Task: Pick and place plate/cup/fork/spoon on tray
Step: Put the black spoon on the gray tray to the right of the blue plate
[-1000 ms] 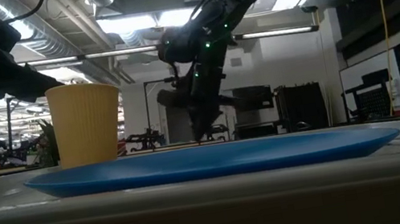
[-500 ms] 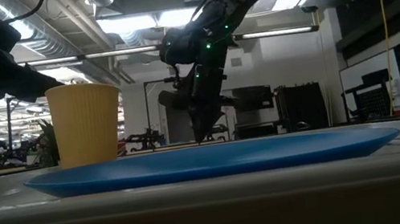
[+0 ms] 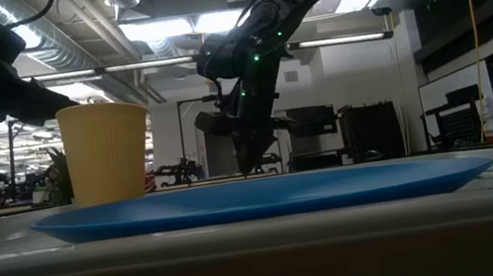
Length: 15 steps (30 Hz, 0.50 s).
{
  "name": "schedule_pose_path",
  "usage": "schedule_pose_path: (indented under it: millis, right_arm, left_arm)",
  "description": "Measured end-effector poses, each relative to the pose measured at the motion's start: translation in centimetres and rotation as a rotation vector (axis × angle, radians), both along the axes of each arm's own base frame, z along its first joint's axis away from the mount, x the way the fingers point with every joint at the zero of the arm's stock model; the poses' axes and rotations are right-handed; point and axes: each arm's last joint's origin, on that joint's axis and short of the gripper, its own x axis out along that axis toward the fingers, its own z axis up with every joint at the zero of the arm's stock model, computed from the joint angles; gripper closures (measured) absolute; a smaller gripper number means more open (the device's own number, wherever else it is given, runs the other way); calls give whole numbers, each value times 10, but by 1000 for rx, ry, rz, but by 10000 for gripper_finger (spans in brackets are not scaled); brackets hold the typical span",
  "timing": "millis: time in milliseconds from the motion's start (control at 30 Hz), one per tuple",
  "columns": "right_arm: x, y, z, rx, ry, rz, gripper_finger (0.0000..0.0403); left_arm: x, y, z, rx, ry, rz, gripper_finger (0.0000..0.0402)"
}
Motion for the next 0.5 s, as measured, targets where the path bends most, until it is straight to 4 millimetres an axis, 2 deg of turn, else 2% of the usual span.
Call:
schedule_pose_path:
  millis: [267,500]
  right_arm:
    - [-1,5,-2,29,24,14,343]
    - [3,7,-21,60,42,36,343]
  left_arm:
    - [0,0,0,0,0,0,259]
    - [0,0,0,0,0,0,259]
